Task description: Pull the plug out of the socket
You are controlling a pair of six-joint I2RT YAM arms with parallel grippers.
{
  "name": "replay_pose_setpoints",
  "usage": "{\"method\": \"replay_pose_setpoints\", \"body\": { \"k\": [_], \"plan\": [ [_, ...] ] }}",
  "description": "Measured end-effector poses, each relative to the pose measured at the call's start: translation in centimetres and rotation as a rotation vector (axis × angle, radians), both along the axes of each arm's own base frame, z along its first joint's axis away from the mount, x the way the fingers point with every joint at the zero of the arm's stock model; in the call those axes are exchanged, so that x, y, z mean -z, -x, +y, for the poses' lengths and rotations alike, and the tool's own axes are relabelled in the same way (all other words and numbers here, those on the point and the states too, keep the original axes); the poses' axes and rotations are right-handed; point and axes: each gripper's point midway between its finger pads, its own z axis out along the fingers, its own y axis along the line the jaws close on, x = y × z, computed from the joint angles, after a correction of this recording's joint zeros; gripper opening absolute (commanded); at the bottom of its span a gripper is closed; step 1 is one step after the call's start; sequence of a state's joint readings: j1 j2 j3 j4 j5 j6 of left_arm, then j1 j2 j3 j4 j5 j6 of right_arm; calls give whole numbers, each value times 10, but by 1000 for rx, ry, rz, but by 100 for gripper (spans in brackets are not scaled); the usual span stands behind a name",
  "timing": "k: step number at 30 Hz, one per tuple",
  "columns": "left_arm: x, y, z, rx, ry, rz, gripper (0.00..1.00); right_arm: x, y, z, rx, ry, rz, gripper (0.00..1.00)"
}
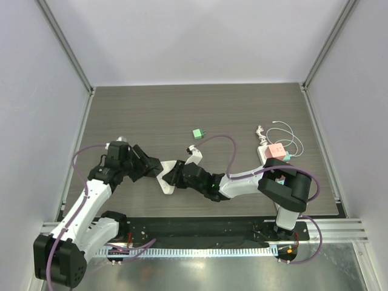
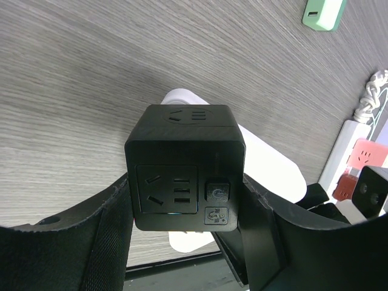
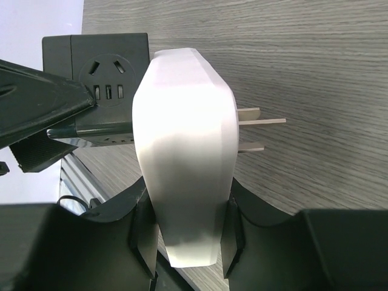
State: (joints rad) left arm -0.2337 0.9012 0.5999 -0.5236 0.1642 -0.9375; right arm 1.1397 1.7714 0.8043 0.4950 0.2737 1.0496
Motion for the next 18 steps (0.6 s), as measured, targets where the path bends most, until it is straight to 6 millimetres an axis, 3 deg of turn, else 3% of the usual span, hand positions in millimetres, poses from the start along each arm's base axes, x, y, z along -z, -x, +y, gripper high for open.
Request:
{"method": "replay_pose_setpoints", "body": {
  "k": [4, 12, 18],
  "plan": [
    [-6, 3, 4, -12, -15, -7, 0, -2, 1, 3, -13, 1, 6, 1],
    [-42, 6, 17, -31, -67, -86, 0, -34, -1, 19, -71, -98, -47, 1],
    [-45, 14, 27, -46, -113, -84, 0, -31, 3, 30, -121, -147, -56, 1]
  ]
}}
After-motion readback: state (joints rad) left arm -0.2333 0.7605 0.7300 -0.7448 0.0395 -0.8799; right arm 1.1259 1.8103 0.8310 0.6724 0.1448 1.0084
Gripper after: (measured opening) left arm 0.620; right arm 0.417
